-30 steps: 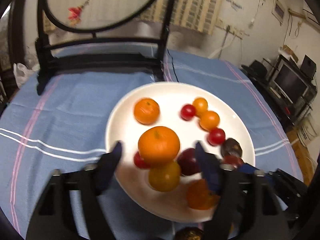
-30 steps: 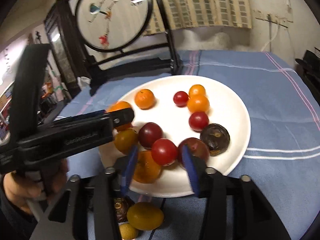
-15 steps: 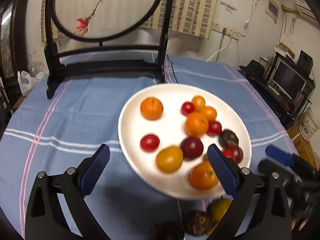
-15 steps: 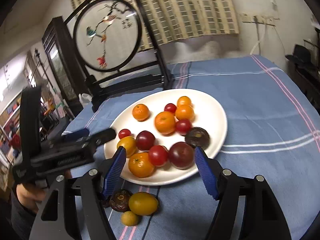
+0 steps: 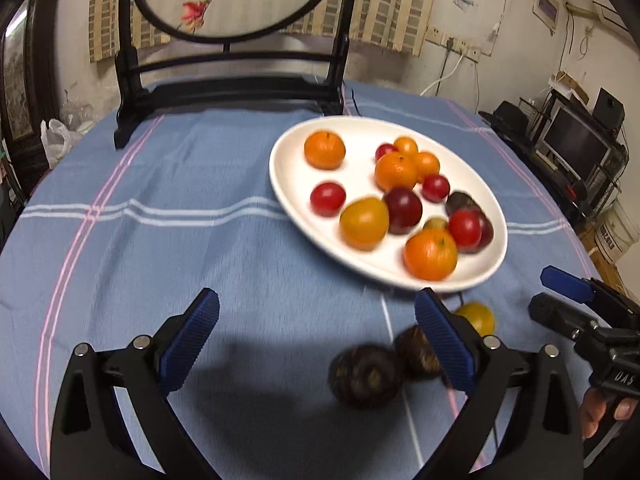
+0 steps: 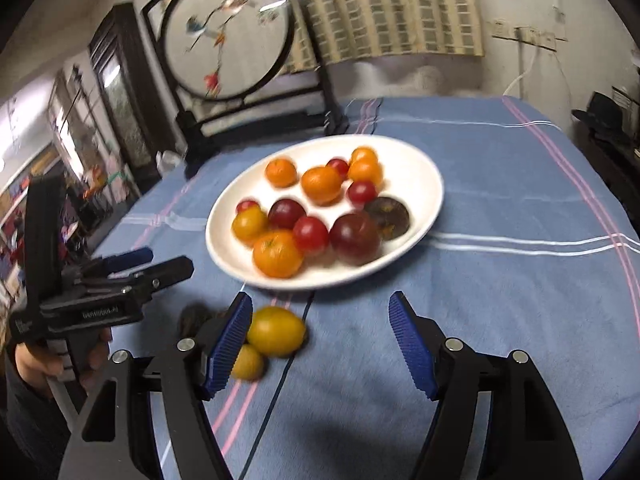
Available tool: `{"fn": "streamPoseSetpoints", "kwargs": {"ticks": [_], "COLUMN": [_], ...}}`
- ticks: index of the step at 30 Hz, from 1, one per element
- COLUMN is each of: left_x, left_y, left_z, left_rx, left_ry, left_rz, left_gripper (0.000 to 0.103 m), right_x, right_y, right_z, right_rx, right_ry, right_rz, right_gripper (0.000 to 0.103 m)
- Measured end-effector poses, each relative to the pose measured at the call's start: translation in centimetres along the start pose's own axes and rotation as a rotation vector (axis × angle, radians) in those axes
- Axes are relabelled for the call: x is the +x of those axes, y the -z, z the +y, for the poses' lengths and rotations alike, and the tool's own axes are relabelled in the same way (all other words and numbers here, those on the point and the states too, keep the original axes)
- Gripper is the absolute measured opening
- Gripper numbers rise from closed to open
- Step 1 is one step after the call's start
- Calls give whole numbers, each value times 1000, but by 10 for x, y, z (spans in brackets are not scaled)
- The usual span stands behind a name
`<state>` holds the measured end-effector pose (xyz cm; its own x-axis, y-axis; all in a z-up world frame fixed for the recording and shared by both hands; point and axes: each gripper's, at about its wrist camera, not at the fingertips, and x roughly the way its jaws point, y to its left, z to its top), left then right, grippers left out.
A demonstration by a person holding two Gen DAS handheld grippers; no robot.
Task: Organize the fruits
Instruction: 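Move both open tools back toward the remaining fruits, then grasp a brown passion fruit with the left tool while the right grasps a small yellow fruit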
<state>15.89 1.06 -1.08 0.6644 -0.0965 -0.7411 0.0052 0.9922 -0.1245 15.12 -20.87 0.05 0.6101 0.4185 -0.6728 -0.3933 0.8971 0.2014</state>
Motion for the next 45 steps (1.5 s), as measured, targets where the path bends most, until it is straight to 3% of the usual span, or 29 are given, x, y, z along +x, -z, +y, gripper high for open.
{"fn": "streamPoseSetpoints", "kwargs": {"ticks": [4,8,10,12,13,16,18,23,30,35,38,42,45], "left_x": [-5,-4,-3,-2,-2,-3,-3,-4,7,17,26,22,20], "left_y": [7,5,5,4,4,4,4,7,22,31,33,32,32], "left_z": [7,13,17,19,20,18,16,10,-21,-27,-24,-29,-31], "left_rx": [-23,-50,-63,-80,-83,-77,-62,-34,193,272,272,287,300], "left_ry": [14,4,-9,-3,0,10,11,22,33,50,49,77,58], "left_rz": [12,16,20,28,31,35,36,48,121,160,172,153,148], "left_gripper": [96,96,96,96,96,96,96,96,97,96,82,45,43], "right_x": [9,17,22,28,31,41,41,26,14,10,10,14,15], "right_y": [12,22,25,26,26,29,28,21,12,11,10,11,12], "right_z": [27,40,46,48,50,55,57,39,1,-1,-2,-1,0], "right_rx": [-123,-168,-185,-172,-170,-179,-178,-105,17,34,39,34,34], "right_ry": [-3,-24,-18,-21,-18,26,24,-1,21,24,30,29,38], "right_rz": [74,129,147,156,163,162,160,141,102,78,75,88,86], "right_gripper": [71,70,60,59,51,43,28,28,28,28,28,28,28]}}
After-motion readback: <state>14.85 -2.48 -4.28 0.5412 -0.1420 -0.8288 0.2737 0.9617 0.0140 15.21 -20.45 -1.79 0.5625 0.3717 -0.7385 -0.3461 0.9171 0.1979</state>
